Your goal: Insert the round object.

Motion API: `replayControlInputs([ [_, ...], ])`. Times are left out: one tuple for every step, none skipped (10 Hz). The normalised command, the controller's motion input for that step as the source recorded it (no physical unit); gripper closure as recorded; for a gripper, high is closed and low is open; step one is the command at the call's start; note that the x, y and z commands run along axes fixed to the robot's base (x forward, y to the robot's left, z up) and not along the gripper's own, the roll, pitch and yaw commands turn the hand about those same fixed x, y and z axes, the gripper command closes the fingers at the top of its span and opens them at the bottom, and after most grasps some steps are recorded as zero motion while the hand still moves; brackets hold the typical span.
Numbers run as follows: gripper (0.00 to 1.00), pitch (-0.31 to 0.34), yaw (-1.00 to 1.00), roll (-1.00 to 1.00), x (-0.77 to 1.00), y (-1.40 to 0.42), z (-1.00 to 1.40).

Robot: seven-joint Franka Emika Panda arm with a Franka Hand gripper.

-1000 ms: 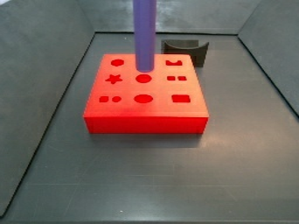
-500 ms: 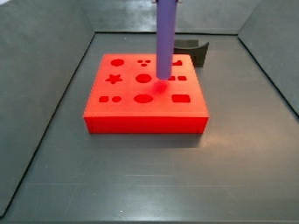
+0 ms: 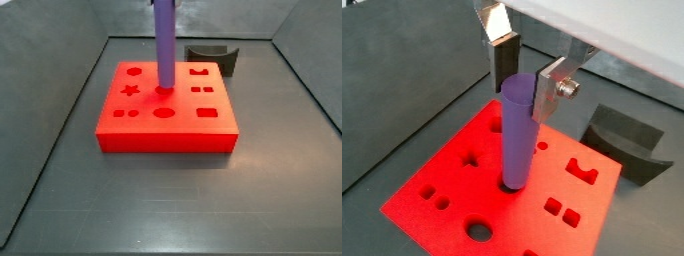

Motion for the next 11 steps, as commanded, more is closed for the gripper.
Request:
replayControlInputs([
  [1.0,-0.066,0.0,-0.03,0.0,0.0,-0.21],
  [1.0,-0.073,0.0,-0.04,-0.09,0.0,-0.23],
  [1.0,-0.049,0.0,-0.06,-0.09,0.0,-0.15],
  [1.0,-0.087,0.0,-0.07,0.0,0.0,-0.22],
  [1.0,-0.089,0.0,-0.06,-0.01,0.0,-0.25],
  [1.0,-0.064,0.0,-0.06,0.02,-0.01,-0.19],
  [1.0,-0.074,0.0,-0.05,0.06,-0.05,-0.22],
  [1.0,-0.086,0.0,-0.05,0.05,-0.04,-0.25],
  [1.0,-0.076,0.0,-0.06,0.05,-0.03,-0.23],
  [1.0,-0.089,0.0,-0.05,0.0,0.0,-0.27],
  [1.0,-0.111,0.0,-0.01,0.0,0.0,-0.4],
])
